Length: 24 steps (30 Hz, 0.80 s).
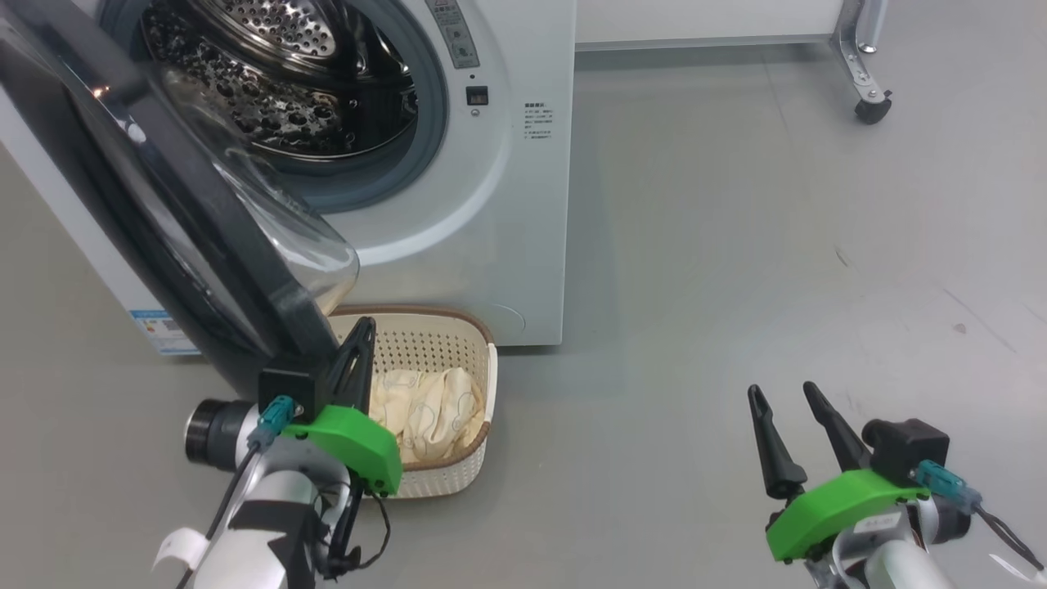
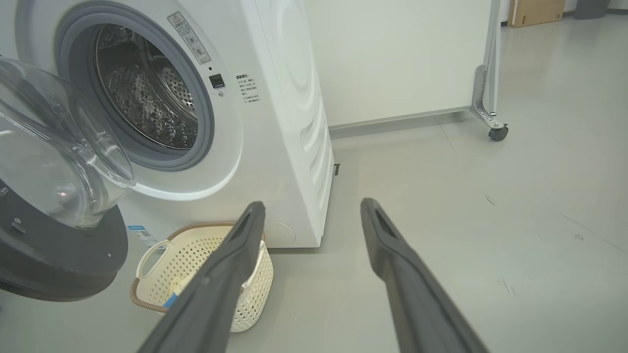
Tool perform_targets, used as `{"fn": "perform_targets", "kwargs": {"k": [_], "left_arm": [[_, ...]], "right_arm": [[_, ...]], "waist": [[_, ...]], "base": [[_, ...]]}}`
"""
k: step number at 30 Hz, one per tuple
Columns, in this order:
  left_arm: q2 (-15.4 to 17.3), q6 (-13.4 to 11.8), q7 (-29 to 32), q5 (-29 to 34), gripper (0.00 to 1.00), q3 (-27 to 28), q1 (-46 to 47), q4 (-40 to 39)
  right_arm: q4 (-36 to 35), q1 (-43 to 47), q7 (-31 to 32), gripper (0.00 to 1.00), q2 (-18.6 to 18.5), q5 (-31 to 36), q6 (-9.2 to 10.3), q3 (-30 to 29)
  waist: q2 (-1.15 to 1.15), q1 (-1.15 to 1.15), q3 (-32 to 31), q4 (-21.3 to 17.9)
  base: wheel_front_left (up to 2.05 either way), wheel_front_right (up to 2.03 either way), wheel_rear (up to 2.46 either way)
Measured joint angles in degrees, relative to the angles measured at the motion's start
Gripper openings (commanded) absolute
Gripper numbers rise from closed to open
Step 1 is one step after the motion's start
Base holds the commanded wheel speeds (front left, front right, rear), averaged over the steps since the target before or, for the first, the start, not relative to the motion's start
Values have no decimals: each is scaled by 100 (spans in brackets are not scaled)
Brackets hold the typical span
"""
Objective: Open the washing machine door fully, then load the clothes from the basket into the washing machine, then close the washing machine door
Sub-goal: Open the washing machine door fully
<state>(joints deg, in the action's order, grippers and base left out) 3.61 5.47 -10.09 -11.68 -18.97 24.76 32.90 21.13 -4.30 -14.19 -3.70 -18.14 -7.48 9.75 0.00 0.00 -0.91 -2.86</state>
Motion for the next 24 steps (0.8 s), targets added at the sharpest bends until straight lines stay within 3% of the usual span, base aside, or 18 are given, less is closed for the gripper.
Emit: {"fn": "perform_targets", "kwargs": {"k": [13, 24], "left_arm": [[-42, 2, -60, -52, 0, -167, 41, 171], [-14, -10, -98, -119, 0, -234, 36, 288]], "right_arm": [[57, 1, 0, 100, 3, -1, 0, 5], [87, 15, 0, 100, 9, -10, 0, 45]], "waist": [[0, 0, -34, 504], [0, 0, -151, 1277]], "base": [[0, 0, 0], [0, 0, 0]]}}
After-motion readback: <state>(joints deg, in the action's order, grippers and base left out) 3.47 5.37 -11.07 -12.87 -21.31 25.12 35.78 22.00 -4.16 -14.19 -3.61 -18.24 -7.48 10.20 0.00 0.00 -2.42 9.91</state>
